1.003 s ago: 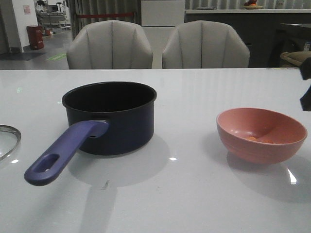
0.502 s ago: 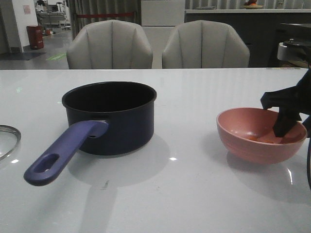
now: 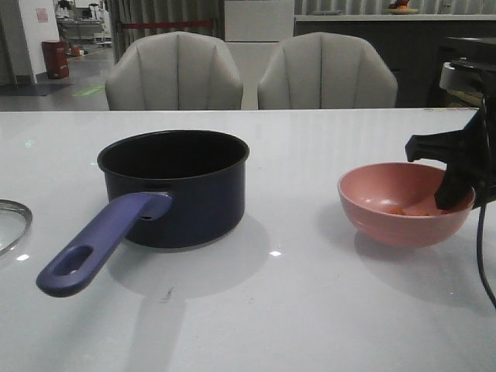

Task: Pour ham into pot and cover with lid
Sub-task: 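Lift the pink bowl and carry it over the saucepan, then tilt the pink bowl with the right gripper to pour ham into saucepan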

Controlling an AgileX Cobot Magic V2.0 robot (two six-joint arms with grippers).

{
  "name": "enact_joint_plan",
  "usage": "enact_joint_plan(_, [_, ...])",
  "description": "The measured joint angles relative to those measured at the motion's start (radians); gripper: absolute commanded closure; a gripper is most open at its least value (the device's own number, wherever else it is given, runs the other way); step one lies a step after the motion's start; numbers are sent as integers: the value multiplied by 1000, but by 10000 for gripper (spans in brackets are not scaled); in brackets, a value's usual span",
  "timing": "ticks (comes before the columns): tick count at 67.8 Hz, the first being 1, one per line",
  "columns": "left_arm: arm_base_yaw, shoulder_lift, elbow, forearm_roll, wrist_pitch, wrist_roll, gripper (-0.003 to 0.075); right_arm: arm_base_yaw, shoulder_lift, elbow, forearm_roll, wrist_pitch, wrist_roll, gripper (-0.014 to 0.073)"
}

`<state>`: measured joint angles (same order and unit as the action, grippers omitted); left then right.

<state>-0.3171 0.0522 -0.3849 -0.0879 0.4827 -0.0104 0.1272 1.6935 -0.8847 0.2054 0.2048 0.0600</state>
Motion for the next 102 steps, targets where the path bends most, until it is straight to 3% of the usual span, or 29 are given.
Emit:
enact_joint_plan(14, [0,0,0,0,0,0,118,29,-23,-132,0,117,-27,462])
enact_joint_plan(28, [0,0,0,0,0,0,118,155,-21,-338,0,242,-60,462])
enact_joint_plan(52, [0,0,0,0,0,0,118,356,53,-591,0,210,-65,462])
enact_joint_plan(61, [0,0,0,0,0,0,118,363,60,-576,0,76,-67,462])
enact_joint_plan(80, [0,0,0,0,0,0,118,390,69,-323,-15,-532,-69,462])
enact_joint_plan(91, [-4,0,0,0,0,0,118,405,124,-225,-173,-843,-71,462])
enact_joint_plan(102, [-7,0,0,0,0,0,118,410,179,-220,-320,-957,-157,462])
